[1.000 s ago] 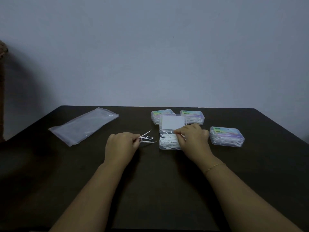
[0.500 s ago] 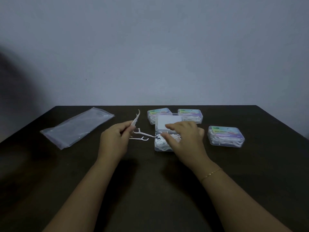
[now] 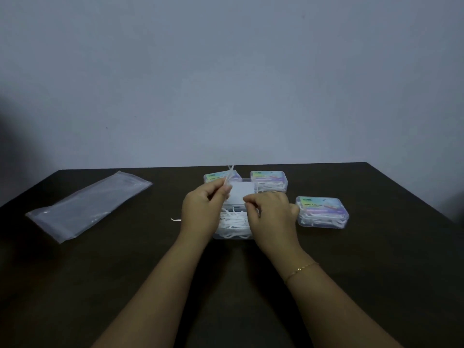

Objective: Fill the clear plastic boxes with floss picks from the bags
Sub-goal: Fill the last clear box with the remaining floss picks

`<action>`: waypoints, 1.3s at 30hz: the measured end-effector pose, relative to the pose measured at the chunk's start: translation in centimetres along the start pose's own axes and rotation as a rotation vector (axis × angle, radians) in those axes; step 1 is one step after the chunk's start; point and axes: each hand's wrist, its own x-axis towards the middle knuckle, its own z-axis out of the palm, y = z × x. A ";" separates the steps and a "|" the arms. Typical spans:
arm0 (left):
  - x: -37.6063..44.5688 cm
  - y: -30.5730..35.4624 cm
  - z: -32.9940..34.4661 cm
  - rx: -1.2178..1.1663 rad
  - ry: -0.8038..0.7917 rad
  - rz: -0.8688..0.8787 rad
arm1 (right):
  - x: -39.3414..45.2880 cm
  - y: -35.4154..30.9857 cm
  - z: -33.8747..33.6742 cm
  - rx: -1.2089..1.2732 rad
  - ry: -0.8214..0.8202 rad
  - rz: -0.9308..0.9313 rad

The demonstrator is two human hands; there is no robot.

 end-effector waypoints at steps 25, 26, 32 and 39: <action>2.5 -2.3 -6.2 0.978 -0.361 -0.237 | 0.5 1.1 -0.5 -0.055 -0.216 0.171; 2.5 -2.3 -6.2 1.025 -0.406 -0.249 | 0.6 1.1 -0.5 -0.052 -0.214 0.182; 2.8 -2.4 -6.1 1.000 -0.431 -0.247 | 0.6 1.0 -0.2 -0.021 -0.201 0.198; 3.0 -1.7 -6.4 1.008 -0.499 -0.382 | 0.5 1.1 -0.2 -0.009 -0.180 0.209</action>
